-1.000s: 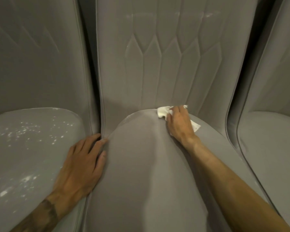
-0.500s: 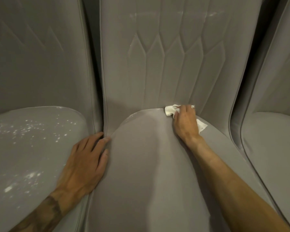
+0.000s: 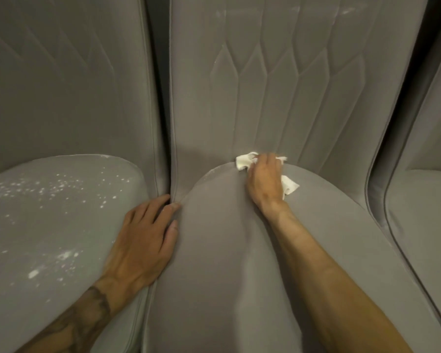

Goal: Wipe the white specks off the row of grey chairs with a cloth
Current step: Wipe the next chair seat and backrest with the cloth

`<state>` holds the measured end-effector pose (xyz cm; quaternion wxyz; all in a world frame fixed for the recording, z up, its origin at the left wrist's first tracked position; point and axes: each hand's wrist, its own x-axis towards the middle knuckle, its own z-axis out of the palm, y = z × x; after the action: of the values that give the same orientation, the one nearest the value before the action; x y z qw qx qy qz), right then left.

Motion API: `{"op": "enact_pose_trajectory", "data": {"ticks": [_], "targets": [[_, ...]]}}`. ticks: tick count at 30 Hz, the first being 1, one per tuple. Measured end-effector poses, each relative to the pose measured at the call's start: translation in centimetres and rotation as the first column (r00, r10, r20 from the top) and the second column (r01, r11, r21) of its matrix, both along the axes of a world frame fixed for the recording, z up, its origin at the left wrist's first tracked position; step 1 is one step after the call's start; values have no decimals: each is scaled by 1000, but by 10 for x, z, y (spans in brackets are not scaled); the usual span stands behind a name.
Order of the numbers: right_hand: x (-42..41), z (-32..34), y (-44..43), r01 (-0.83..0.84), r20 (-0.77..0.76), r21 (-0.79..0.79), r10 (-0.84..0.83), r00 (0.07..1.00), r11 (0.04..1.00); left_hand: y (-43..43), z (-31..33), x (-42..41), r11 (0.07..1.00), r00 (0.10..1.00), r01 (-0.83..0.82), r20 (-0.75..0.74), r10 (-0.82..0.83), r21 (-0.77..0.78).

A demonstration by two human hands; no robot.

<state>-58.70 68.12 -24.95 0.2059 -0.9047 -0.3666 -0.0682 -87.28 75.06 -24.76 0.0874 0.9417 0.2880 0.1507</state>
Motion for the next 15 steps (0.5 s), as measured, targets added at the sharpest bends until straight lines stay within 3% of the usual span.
{"op": "enact_pose_trajectory", "data": {"ticks": [2,4,10,15], "targets": [[-19,1,13,-236,-7,-13,235,972,972,1,0,-1,1000,1000,2,-5,-2,-3],[-18,6,12,-352,-53,37,354,934,935,1,-1,-2,1000,1000,3,-12,-3,2],[2,7,0,-83,-45,60,86,995,995,3,-3,-1,1000,1000,2,0,-2,17],[-34,9,17,-471,-102,72,477,873,879,5,-6,-2,1000,1000,-2,-15,2,-3]]}}
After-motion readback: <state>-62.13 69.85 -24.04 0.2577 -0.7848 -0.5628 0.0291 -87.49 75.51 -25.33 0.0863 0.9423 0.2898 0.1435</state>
